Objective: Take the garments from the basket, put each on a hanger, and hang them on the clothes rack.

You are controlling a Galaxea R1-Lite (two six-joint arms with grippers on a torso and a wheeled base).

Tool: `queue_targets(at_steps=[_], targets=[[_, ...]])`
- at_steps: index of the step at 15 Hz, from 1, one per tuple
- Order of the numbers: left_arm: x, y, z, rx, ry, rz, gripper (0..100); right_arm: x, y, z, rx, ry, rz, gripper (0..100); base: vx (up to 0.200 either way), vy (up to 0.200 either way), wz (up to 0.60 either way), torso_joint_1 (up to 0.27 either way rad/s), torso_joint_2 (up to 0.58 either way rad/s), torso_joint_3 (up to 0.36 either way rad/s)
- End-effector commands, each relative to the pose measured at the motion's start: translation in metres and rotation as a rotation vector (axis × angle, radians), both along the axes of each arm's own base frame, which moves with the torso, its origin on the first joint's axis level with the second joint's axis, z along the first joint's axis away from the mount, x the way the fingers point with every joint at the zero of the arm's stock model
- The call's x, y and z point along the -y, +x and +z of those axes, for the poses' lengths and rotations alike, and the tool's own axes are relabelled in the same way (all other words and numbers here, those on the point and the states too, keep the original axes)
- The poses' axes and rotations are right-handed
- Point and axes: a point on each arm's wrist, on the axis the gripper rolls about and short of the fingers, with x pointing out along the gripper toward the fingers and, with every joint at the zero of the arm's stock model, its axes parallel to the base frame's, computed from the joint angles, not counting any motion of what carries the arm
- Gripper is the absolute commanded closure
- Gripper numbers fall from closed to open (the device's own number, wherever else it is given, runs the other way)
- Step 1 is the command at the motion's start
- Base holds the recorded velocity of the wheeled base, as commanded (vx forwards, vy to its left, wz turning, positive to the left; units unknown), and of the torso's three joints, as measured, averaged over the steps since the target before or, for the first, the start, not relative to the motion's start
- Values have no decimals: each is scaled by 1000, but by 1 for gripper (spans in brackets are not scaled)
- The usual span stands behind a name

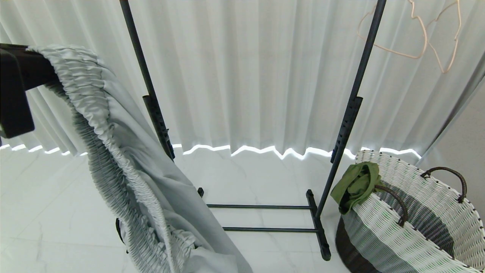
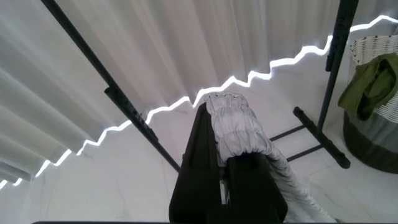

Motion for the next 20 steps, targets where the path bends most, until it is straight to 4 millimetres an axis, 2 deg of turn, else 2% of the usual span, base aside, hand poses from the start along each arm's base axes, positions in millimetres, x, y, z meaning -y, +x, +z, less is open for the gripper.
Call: queue_targets(at_steps=[1, 4, 9, 20], targets=[[-2, -2, 1, 6, -4, 0, 100, 0, 1, -1, -4, 0, -1, 0, 0, 0, 0, 17, -124, -85], [-6, -5, 2, 22, 9, -2, 100, 0, 1, -1, -8, 0, 0, 0, 0, 0, 0, 43, -237, -279], [-5, -5, -1, 13, 19, -2, 100, 0, 2, -2, -9, -1, -1, 0, 0, 0, 0, 110, -492, -330], [-8, -7, -11, -2, 47, -2, 100, 1, 3, -6, -23, 4, -21, 0, 0, 0, 0, 174, -473, -303]])
